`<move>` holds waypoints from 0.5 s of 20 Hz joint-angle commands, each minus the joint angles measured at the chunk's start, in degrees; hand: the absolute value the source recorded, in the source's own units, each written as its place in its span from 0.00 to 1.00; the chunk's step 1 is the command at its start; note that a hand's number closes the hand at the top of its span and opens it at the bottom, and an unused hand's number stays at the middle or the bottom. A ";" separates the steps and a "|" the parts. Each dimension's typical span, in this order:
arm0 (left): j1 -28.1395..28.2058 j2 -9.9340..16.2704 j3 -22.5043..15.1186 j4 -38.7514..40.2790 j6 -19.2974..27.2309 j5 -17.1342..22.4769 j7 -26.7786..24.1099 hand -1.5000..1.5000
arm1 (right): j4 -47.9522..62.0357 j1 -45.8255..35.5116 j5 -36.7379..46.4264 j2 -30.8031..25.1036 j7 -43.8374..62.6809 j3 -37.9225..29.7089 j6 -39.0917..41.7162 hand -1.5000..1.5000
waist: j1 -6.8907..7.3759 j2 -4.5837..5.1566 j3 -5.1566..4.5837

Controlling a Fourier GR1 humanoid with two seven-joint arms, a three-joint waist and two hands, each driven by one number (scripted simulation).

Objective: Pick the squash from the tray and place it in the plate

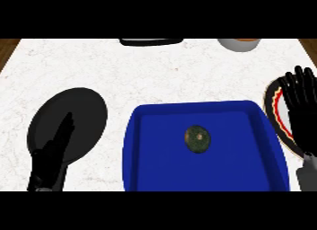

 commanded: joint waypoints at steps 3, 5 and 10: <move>-5.03 -0.11 1.32 0.07 -1.52 0.72 0.74 0.50 | 3.67 -7.42 -0.39 -3.31 1.84 8.12 14.37 1.00 | 3.76 0.83 -2.27; -8.54 0.81 2.12 -0.73 -2.22 0.91 1.95 0.50 | 3.01 -11.41 -0.30 -4.42 3.20 13.97 22.33 1.00 | 6.02 1.32 -2.21; -12.30 -1.55 3.33 1.95 -4.22 4.43 4.37 0.50 | 17.88 -14.17 14.39 -1.18 -15.72 11.58 15.68 0.00 | 4.60 1.81 -2.10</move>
